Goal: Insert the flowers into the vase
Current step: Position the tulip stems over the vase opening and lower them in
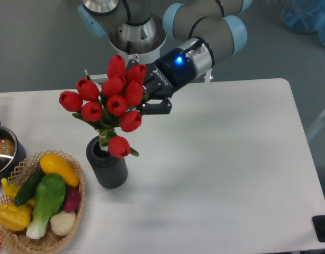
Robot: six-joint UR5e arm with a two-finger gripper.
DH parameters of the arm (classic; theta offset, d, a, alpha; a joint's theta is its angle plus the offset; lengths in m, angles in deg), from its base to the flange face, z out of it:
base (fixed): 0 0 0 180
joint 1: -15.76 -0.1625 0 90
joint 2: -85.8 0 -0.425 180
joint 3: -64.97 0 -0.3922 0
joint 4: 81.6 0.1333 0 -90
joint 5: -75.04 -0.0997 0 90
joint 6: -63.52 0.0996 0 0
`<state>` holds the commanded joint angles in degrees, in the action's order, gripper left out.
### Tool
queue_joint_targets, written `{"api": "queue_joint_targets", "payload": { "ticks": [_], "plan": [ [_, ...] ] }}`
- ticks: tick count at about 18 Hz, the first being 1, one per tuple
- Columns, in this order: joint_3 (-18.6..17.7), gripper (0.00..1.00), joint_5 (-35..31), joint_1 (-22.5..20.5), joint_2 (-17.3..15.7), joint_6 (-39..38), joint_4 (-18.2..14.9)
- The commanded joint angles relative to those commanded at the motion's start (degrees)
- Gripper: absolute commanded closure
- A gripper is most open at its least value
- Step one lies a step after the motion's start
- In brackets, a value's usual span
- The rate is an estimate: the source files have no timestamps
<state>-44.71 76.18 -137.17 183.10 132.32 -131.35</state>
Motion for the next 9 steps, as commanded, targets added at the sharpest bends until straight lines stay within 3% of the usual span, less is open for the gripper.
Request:
{"api": "queue_joint_targets", "payload": {
  "ticks": [9],
  "plan": [
    [-3.43,1.0,-0.61,0.26,0.18,2.21,-0.26]
  ]
}}
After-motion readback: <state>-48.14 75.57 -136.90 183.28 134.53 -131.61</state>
